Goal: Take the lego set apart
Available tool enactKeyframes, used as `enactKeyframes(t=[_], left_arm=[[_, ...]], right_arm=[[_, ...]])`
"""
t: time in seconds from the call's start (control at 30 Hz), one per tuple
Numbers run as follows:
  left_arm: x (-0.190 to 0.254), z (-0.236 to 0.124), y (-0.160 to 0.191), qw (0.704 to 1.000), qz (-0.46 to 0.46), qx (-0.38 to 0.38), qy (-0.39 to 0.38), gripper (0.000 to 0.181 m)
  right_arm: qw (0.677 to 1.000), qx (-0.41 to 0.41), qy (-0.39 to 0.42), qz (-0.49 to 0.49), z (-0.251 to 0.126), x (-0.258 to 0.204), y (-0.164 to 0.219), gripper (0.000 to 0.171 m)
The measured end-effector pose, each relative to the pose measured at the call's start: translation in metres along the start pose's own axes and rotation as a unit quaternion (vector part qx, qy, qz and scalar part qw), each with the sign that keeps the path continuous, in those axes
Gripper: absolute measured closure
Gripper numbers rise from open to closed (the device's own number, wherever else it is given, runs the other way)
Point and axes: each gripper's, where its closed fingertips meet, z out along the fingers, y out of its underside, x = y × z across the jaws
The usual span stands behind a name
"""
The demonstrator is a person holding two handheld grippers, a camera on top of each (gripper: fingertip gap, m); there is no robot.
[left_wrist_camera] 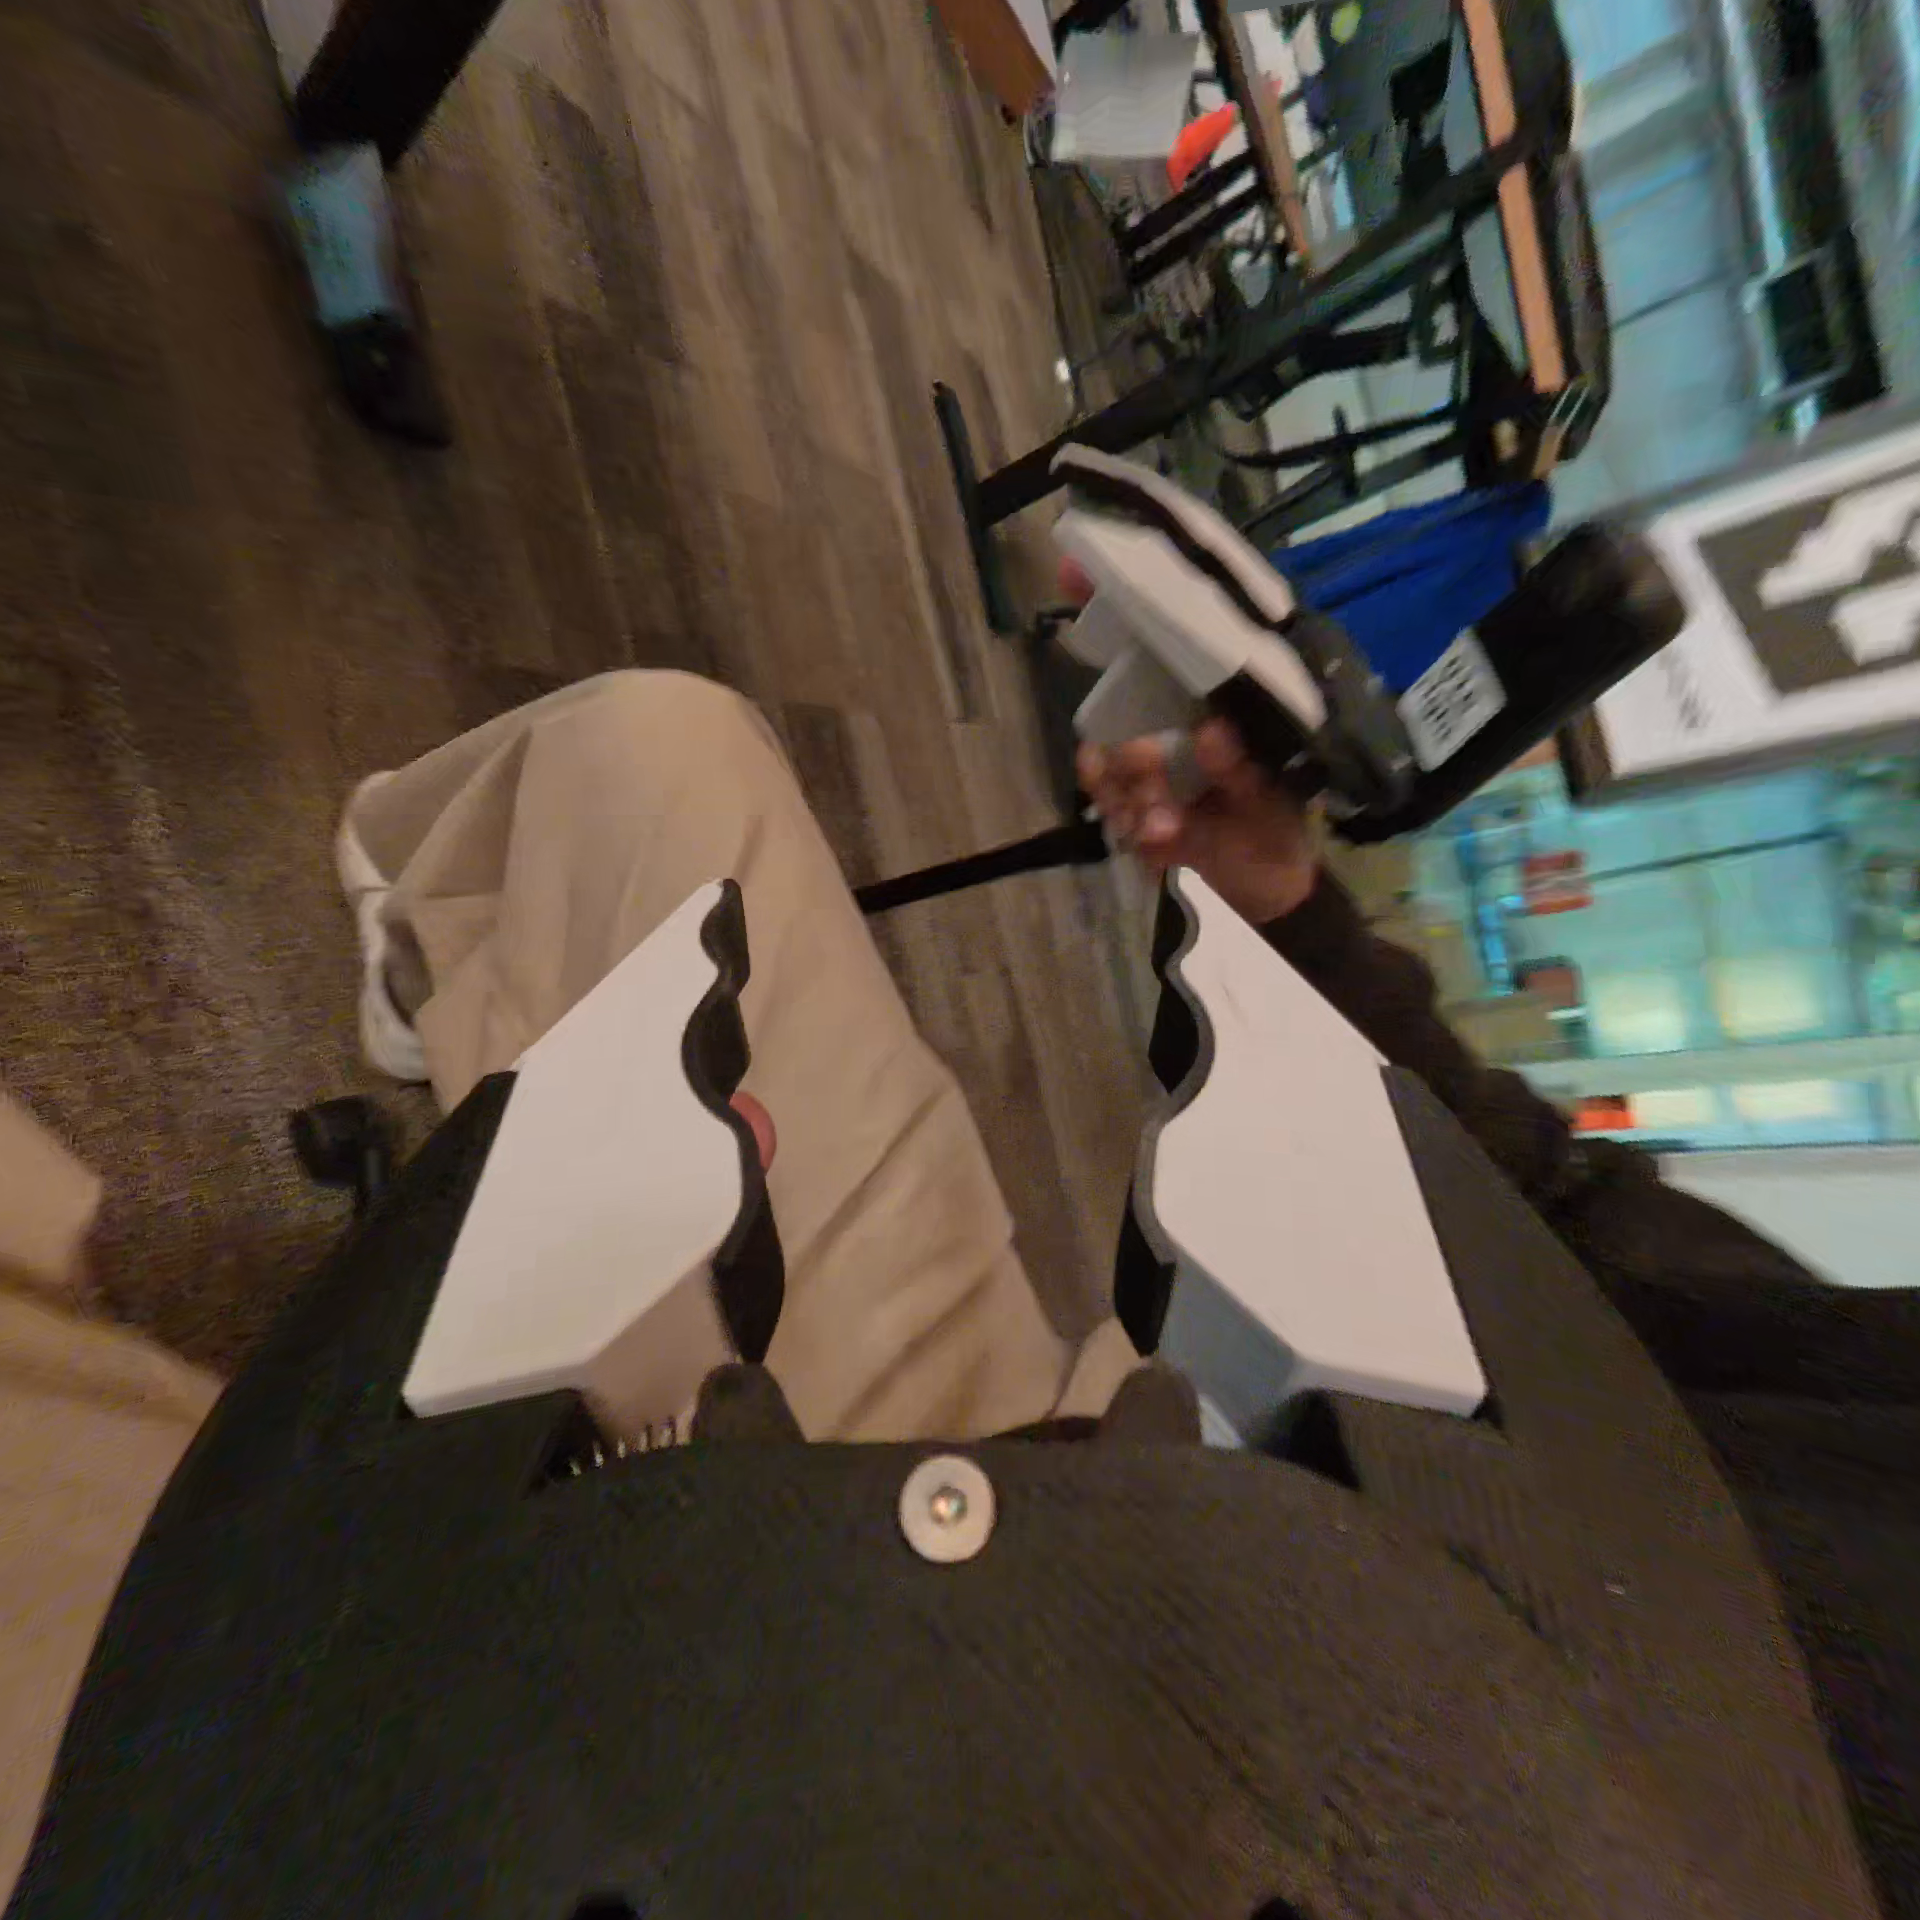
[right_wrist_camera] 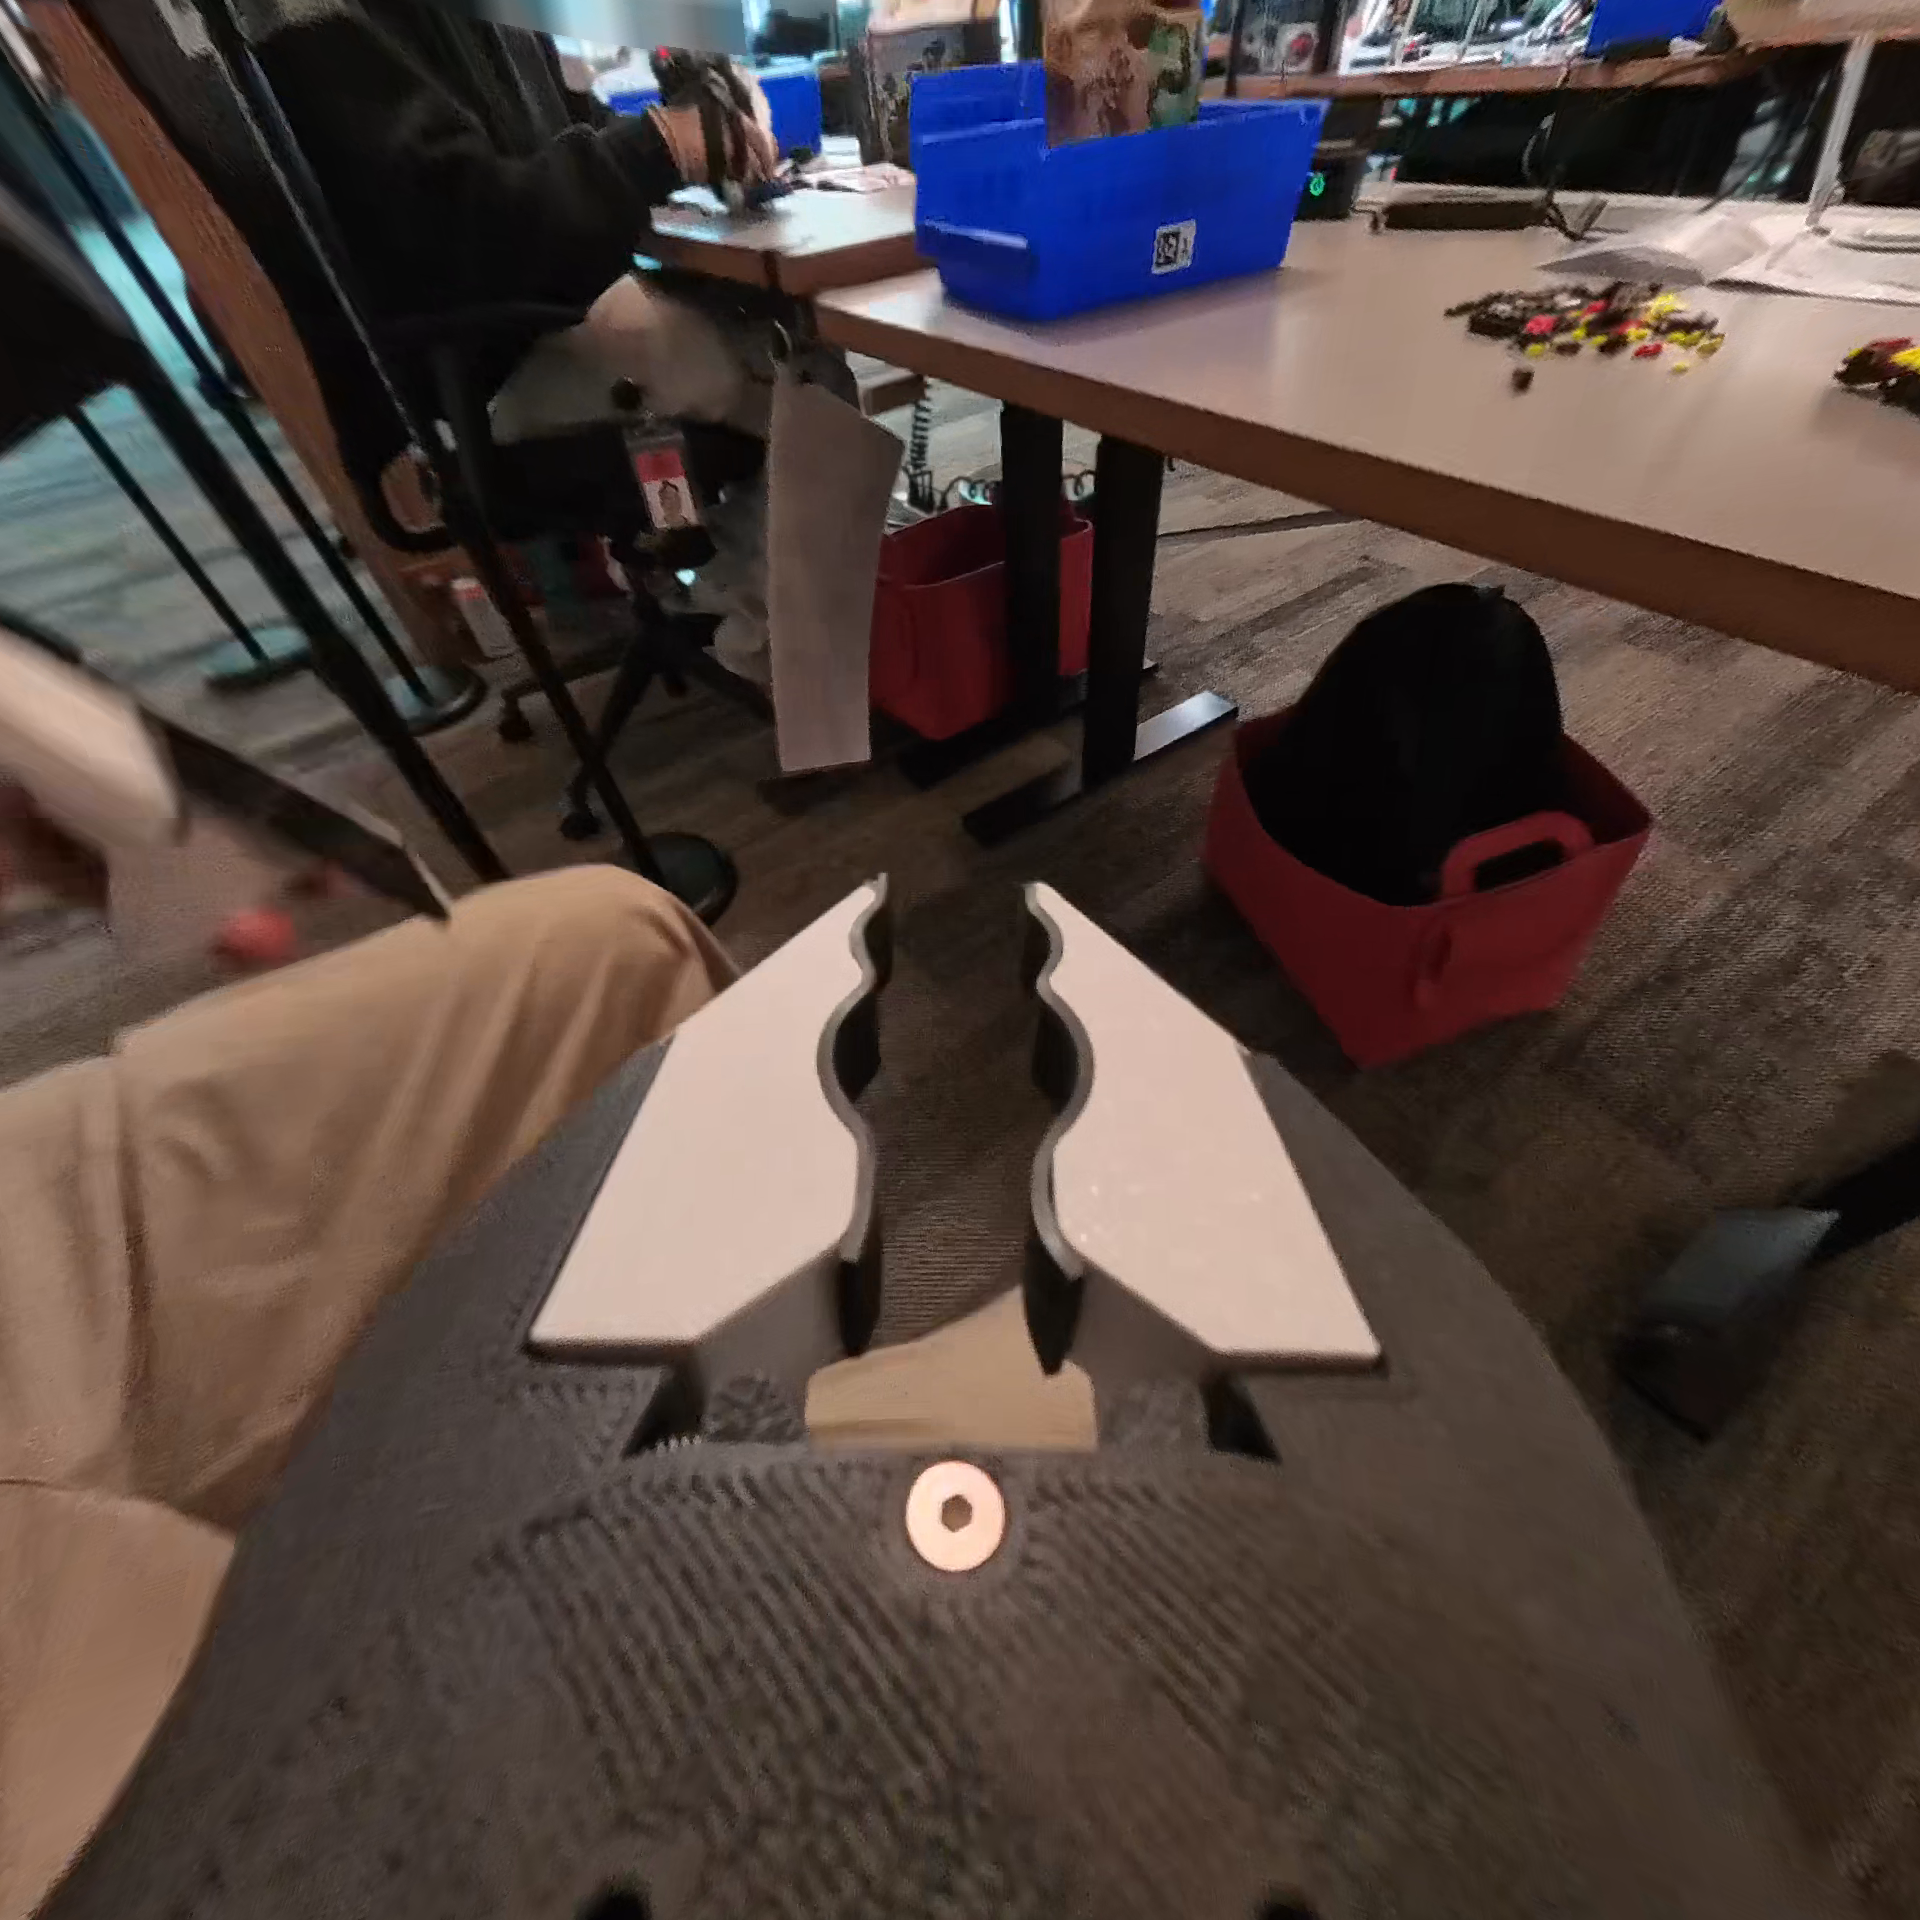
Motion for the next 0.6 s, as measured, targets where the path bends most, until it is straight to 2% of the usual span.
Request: enactKeyframes(t=[0.07, 0.13, 0.23, 0.27, 0.33, 0.47, 0.53, 0.6], left_arm=[[0.014, -0.021, 0.035, 0.998, 0.054, 0.020, -0.034, 0.111], [0.027, -0.042, 0.053, 0.993, 0.101, 0.036, -0.050, 0.119], [0.034, -0.066, 0.057, 0.977, 0.192, 0.078, -0.056, 0.131], [0.035, -0.072, 0.055, 0.970, 0.216, 0.094, -0.053, 0.143], [0.036, -0.080, 0.054, 0.961, 0.253, 0.105, -0.043, 0.151], [0.003, -0.092, 0.048, 0.946, 0.280, 0.120, -0.108, 0.162], [-0.023, -0.093, 0.051, 0.941, 0.288, 0.102, -0.143, 0.163], [-0.051, -0.091, 0.055, 0.940, 0.287, 0.065, -0.171, 0.160]], right_arm=[[1.000, -0.001, -0.002, 0.003, -0.026, -0.041, -0.017, 0.146], [0.999, 0.026, -0.001, -0.032, -0.053, -0.079, -0.040, 0.149], [0.994, 0.085, 0.015, -0.061, -0.085, -0.115, -0.058, 0.158], [0.993, 0.099, 0.017, -0.059, -0.092, -0.123, -0.057, 0.158], [0.991, 0.115, 0.013, -0.067, -0.100, -0.136, -0.052, 0.154], [0.994, 0.092, 0.028, -0.055, -0.096, -0.136, -0.030, 0.155], [0.997, 0.061, 0.026, -0.037, -0.086, -0.128, -0.003, 0.152], [0.997, -0.002, 0.038, -0.069, -0.077, -0.110, 0.039, 0.149]])
